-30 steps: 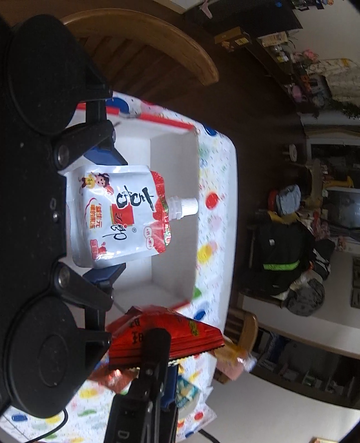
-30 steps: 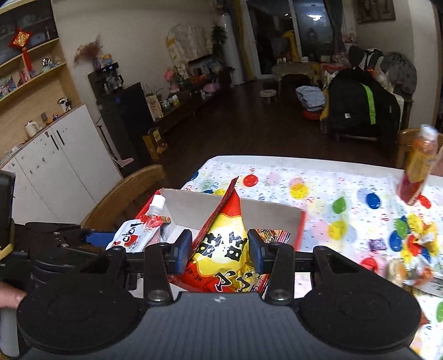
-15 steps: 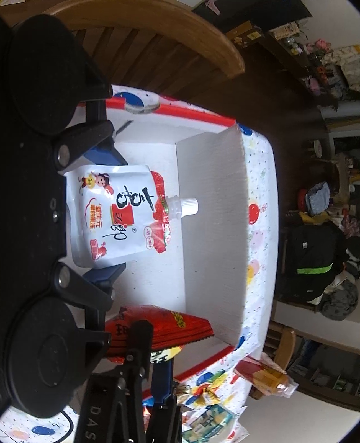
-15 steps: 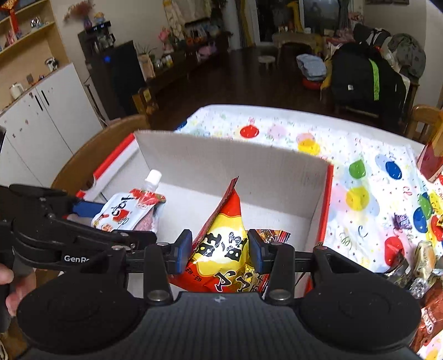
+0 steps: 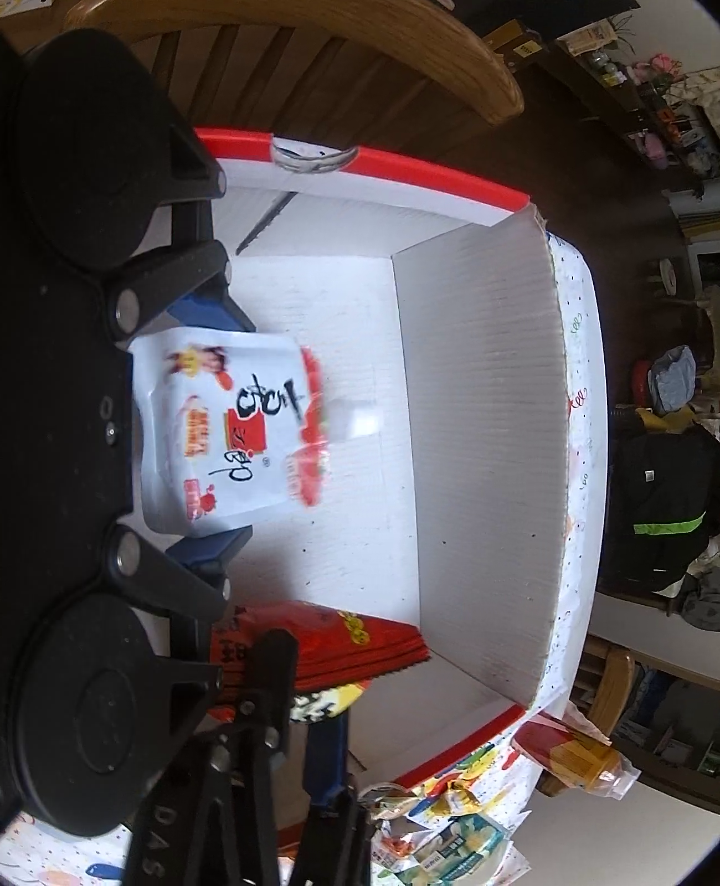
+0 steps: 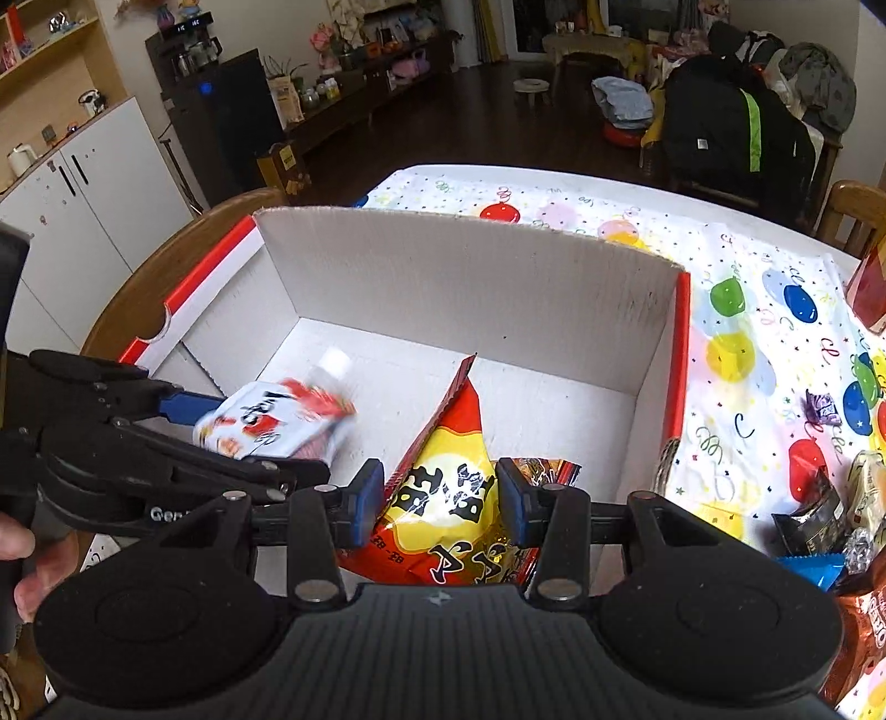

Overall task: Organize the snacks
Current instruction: 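Release the pouch into the white box with the left tool while the right drops the chip bag, then move both tools back from the box to the snack pile, then grasp the blue cookie packet with the left tool while the right grasps a wrapped candy, then lower the cookie packet into the box with the left tool while the right drops the candy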

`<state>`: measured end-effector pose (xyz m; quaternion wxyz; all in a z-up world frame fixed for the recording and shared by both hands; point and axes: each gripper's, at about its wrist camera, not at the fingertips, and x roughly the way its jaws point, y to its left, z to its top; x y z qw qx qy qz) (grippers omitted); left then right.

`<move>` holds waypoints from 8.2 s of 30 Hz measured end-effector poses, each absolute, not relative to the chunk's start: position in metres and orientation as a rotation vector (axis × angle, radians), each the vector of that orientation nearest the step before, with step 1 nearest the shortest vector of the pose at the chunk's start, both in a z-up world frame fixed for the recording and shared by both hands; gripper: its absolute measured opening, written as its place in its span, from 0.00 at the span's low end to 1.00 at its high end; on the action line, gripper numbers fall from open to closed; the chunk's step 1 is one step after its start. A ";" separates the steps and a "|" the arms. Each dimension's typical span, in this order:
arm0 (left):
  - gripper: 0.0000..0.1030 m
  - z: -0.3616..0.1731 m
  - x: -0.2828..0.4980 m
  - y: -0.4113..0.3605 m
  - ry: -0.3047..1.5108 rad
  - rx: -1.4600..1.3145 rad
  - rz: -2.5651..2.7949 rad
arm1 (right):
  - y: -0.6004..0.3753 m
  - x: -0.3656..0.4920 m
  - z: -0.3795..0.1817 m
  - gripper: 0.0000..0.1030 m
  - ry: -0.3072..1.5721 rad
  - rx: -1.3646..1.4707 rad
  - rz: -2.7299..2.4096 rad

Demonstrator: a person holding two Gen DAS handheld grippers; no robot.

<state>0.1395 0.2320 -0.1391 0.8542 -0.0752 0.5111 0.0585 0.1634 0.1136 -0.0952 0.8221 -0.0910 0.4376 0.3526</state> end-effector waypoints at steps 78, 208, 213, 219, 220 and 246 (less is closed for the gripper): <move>0.99 -0.073 0.128 -0.017 0.777 -0.064 0.003 | -0.204 0.146 -0.064 1.00 0.698 -0.058 0.509; 0.36 -0.104 0.142 0.237 1.021 -0.108 0.160 | 0.119 0.160 -0.088 0.19 0.892 -0.292 0.740; 0.37 -0.119 0.156 0.238 1.070 -0.078 0.158 | 0.130 0.166 -0.099 0.19 0.920 -0.314 0.729; 0.37 -0.133 0.169 0.233 1.133 -0.017 0.141 | 0.134 0.167 -0.106 0.20 0.937 -0.338 0.726; 0.37 -0.135 0.170 0.232 1.143 -0.013 0.136 | 0.135 0.168 -0.106 0.20 0.940 -0.339 0.724; 0.78 -0.106 0.152 0.212 1.061 0.038 0.143 | 0.109 0.156 -0.082 0.37 0.898 -0.233 0.741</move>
